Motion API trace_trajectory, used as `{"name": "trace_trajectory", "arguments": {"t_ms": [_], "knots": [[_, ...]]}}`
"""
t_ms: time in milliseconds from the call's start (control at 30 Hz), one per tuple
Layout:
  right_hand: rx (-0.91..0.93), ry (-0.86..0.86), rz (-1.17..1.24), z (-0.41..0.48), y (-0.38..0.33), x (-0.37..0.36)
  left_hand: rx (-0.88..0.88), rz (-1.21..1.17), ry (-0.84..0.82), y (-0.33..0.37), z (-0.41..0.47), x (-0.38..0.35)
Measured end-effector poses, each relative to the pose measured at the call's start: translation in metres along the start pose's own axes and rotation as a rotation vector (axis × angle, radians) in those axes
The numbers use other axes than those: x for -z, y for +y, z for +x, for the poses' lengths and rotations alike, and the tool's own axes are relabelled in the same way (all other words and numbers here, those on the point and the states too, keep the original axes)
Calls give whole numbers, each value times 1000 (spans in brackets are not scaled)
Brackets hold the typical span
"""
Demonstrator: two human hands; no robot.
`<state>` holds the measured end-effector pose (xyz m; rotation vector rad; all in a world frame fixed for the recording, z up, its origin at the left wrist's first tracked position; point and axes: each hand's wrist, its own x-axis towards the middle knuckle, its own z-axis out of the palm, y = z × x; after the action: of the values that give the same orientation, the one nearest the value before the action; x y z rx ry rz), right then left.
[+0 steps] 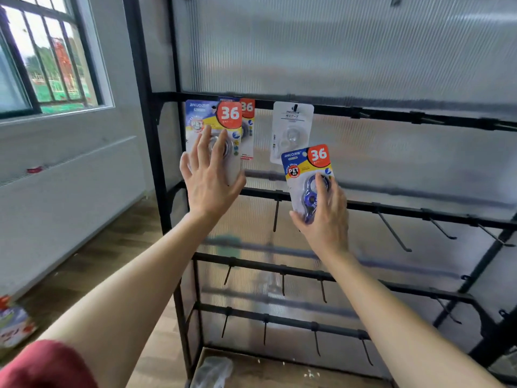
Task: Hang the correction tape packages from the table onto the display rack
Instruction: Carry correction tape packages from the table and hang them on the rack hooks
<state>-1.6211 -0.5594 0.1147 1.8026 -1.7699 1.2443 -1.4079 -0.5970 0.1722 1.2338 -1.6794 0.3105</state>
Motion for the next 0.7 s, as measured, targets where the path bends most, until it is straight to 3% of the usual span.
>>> {"name": "trace_trajectory", "arguments": {"t_ms": [333,700], "knots": [[-57,-6,15,13,-2,-4,-24,-60,36,-11,19,-1],[-113,18,-7,24,0,-11,-3,-3,-125,-25,42,-47]]}}
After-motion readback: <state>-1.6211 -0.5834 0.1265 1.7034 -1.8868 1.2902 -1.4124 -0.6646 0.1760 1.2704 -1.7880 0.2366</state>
